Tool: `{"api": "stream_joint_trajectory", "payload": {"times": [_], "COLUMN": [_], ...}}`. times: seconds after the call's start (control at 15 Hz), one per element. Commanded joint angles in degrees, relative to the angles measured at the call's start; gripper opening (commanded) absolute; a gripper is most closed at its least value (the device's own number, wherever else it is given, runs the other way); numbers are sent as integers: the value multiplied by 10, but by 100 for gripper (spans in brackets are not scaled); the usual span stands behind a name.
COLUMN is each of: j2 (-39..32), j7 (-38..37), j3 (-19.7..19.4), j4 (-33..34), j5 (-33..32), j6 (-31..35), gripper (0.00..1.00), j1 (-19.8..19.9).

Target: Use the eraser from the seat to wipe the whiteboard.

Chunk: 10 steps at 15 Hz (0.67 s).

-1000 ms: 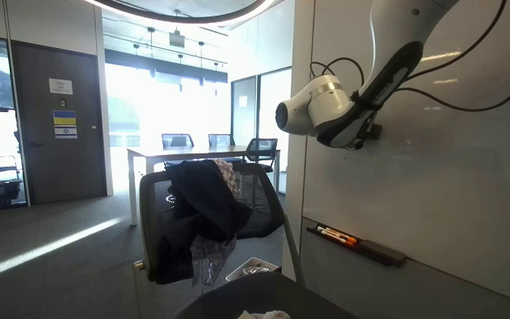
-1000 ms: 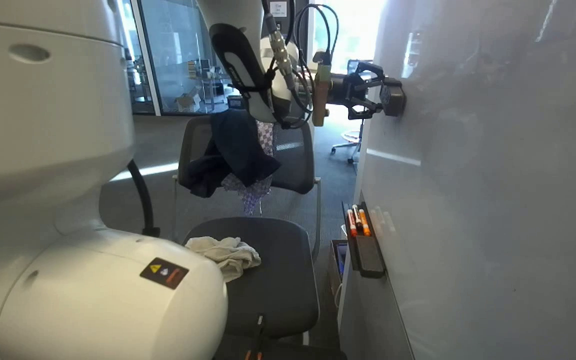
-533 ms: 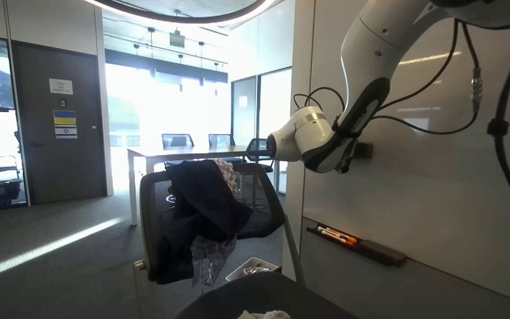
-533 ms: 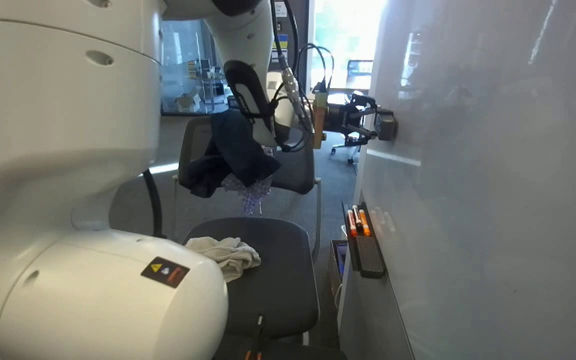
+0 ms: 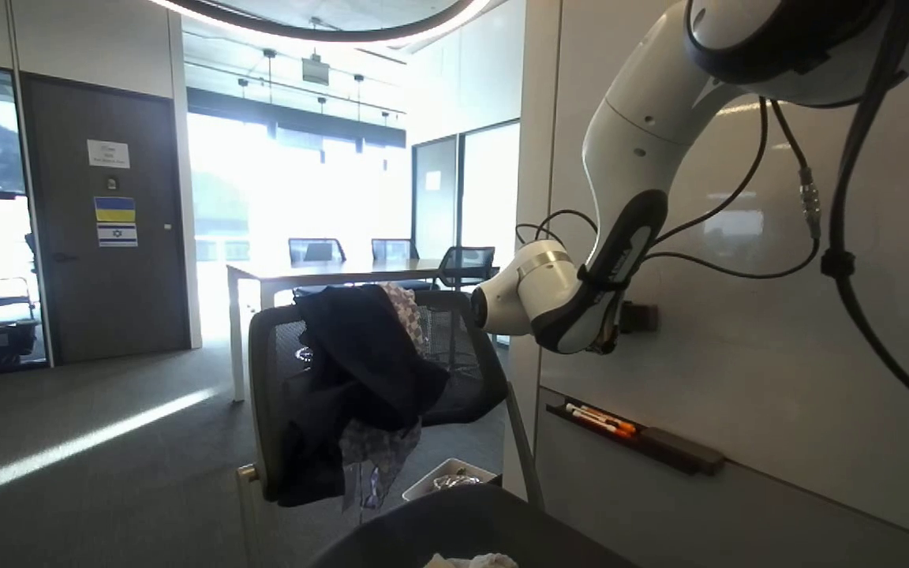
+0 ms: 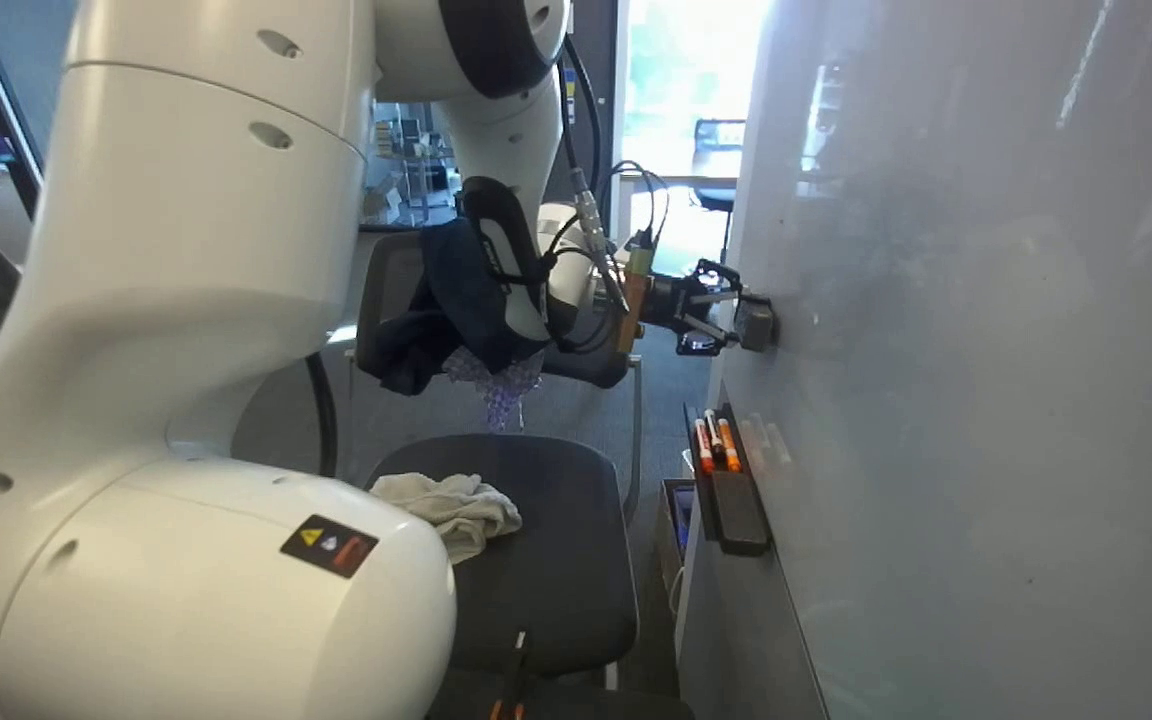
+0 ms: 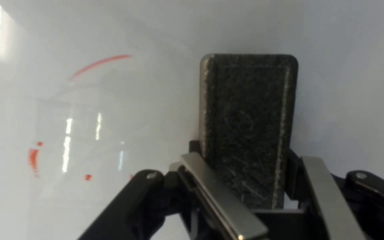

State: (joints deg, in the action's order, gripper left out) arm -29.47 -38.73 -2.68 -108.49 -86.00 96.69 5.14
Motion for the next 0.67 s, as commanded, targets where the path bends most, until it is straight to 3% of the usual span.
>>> {"api": "stream_joint_trajectory", "payload": {"times": [0.0, 0.27, 0.6], "j2": [72, 188, 338], "j7": [30, 49, 153], "j3": [6, -3, -30], "j4": [-63, -165, -267], "j5": [3, -3, 26], "j6": [125, 262, 434], "gripper": [31, 31, 31], "j1": [35, 51, 62]}}
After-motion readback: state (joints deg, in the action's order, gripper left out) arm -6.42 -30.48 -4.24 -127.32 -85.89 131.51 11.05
